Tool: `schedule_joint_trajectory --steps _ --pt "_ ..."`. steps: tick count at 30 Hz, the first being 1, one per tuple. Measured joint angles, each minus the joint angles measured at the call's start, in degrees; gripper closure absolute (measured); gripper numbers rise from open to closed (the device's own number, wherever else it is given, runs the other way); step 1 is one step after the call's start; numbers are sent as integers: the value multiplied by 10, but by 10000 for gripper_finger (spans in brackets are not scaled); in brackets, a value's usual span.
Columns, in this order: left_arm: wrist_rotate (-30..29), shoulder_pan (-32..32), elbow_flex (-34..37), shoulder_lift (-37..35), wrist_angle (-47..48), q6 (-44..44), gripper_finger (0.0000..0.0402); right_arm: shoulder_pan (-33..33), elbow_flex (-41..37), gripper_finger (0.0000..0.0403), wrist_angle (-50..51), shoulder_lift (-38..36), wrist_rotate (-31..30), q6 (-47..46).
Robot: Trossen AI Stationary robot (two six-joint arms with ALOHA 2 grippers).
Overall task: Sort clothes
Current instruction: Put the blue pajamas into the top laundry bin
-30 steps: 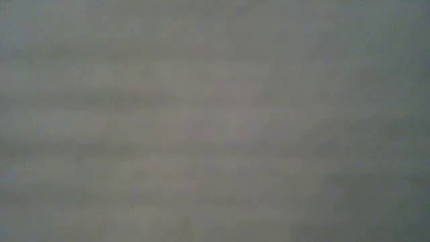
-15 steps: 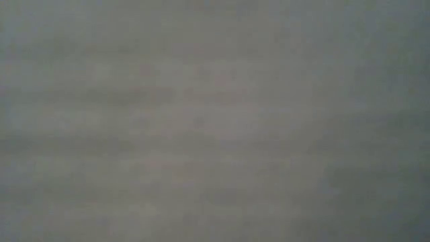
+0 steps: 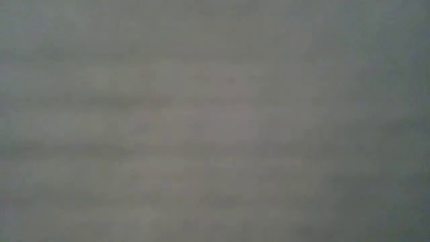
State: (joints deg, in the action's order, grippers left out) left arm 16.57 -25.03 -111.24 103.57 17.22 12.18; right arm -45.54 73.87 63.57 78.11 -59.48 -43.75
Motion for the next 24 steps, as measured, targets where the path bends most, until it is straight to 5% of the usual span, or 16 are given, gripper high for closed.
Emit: schedule_joint_trajectory --steps 7,12,17,24 --pt "57 23 0 -48 36 17 135 -16 0 186 -1 -1 1 -11" --pt "97 84 0 -75 163 68 142 -32 0 186 -14 -1 26 -15" --pt "92 174 0 -73 309 131 147 -49 0 186 -30 0 53 -16" --pt "35 295 0 -30 386 170 148 -66 -2 186 -43 0 86 -34"
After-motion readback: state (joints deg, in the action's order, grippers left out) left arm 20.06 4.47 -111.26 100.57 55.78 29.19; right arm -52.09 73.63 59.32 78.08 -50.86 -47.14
